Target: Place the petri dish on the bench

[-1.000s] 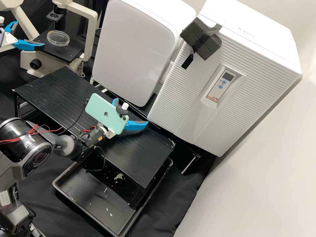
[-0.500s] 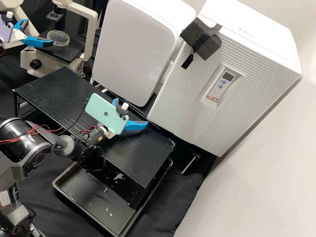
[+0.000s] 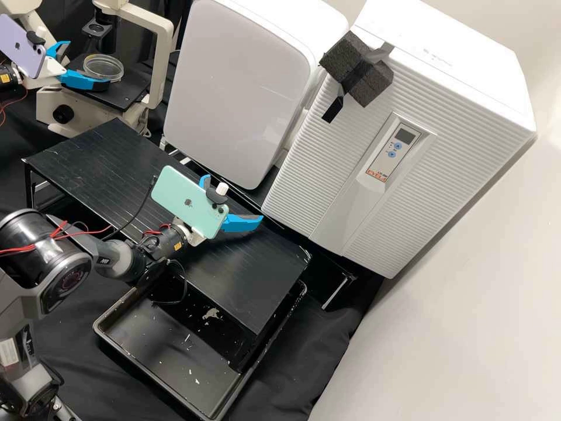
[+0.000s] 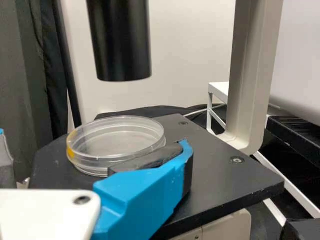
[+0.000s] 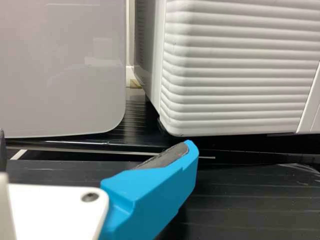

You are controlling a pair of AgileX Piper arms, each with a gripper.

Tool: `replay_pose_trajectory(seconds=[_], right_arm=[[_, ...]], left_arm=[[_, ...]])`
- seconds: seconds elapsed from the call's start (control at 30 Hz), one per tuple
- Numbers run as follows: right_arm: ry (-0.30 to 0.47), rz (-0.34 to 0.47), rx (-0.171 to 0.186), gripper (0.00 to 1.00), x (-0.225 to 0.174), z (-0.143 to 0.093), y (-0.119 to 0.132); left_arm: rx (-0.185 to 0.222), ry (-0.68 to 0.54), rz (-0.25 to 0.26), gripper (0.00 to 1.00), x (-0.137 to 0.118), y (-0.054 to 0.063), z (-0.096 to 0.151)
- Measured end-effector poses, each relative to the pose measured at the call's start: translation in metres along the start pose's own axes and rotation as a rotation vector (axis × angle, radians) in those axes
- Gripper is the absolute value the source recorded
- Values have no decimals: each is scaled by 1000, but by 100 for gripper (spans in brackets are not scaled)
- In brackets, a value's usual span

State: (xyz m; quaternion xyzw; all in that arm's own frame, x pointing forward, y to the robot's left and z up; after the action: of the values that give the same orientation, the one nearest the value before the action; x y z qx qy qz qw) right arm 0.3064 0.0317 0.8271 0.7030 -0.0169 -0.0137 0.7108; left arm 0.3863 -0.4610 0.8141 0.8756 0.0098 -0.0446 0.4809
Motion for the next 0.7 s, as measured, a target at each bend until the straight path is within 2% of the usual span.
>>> replay_pose_trajectory(seconds=[0.37,0.57,0.7], right_arm=[[0,0,0,100,0,0,0],[0,0,0,100,0,0,0],[0,0,0,100,0,0,0]], left_arm=[[-10,1,-5,100,10,-8,-2],[-48,-8,-17,100,16,-16,1],[-55,-11,-6,100,17,-17,2]])
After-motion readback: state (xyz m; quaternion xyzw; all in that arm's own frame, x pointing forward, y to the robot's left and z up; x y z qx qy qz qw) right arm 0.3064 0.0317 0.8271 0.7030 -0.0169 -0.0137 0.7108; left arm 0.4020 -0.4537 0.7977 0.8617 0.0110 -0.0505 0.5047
